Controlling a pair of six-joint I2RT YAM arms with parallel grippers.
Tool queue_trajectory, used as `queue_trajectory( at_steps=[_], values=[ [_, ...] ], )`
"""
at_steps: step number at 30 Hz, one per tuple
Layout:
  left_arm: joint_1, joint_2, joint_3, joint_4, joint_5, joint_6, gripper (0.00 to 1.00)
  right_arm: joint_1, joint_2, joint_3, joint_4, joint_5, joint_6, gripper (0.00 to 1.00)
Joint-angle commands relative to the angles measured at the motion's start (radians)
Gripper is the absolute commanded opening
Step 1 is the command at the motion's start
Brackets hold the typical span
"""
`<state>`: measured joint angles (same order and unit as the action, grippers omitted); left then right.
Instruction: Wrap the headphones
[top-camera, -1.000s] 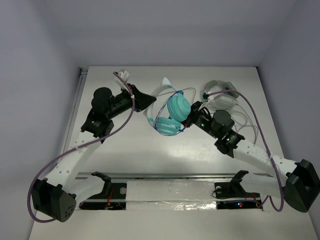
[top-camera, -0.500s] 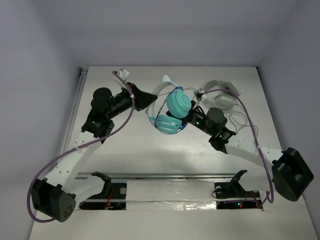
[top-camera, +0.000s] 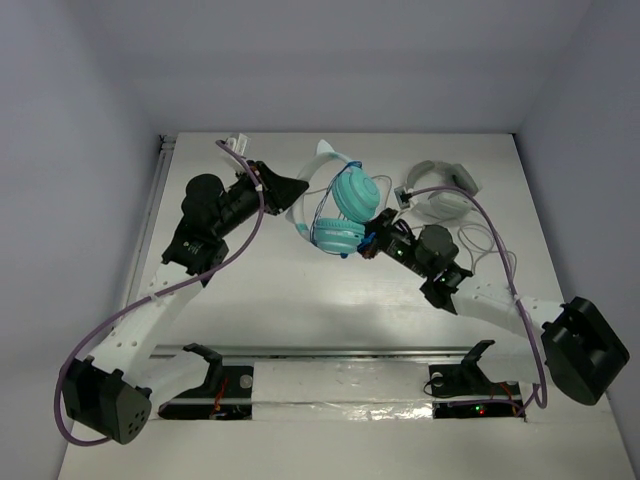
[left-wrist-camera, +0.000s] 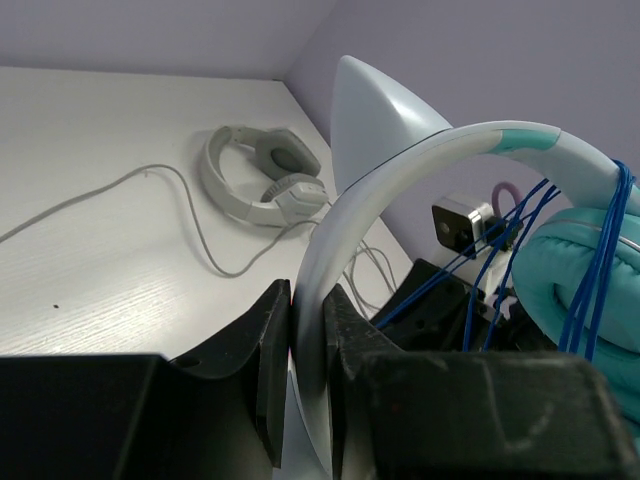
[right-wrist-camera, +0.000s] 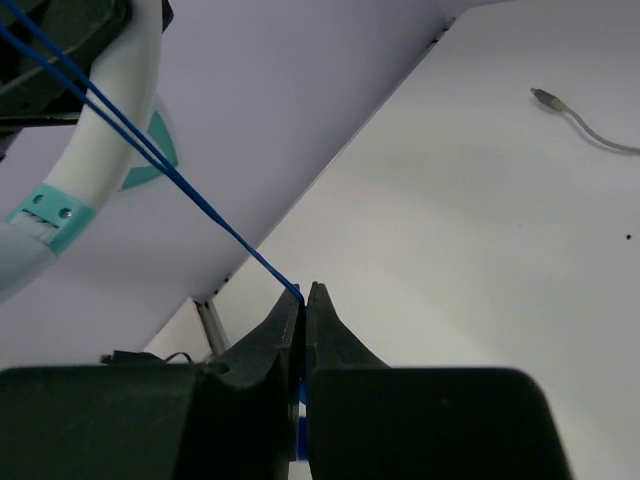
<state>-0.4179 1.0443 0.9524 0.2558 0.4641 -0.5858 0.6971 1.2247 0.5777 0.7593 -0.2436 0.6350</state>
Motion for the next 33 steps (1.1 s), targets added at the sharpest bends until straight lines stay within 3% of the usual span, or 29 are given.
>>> queue_trajectory(
  at_steps=[1, 11, 17, 24, 33],
  values=[
    [-0.004, -0.043, 0.028, 0.171, -0.106, -0.103, 0.0, -0.007, -0.011, -0.039, 0.058, -0.036, 0.08, 0.0],
    [-0.004, 0.063, -0.081, 0.276, -0.356, -0.275, 0.0, 0.036, 0.045, -0.113, 0.083, -0.017, 0.196, 0.0],
    [-0.022, 0.155, -0.147, 0.359, -0.539, -0.379, 0.0, 0.119, 0.041, -0.116, 0.032, 0.102, 0.288, 0.0],
    [-0.048, 0.236, -0.124, 0.35, -0.72, -0.372, 0.0, 0.277, 0.033, -0.116, 0.023, 0.295, 0.35, 0.0],
    [-0.113, 0.267, -0.145, 0.344, -0.814, -0.281, 0.0, 0.321, 0.047, -0.03, 0.011, 0.325, 0.344, 0.0]
  ],
)
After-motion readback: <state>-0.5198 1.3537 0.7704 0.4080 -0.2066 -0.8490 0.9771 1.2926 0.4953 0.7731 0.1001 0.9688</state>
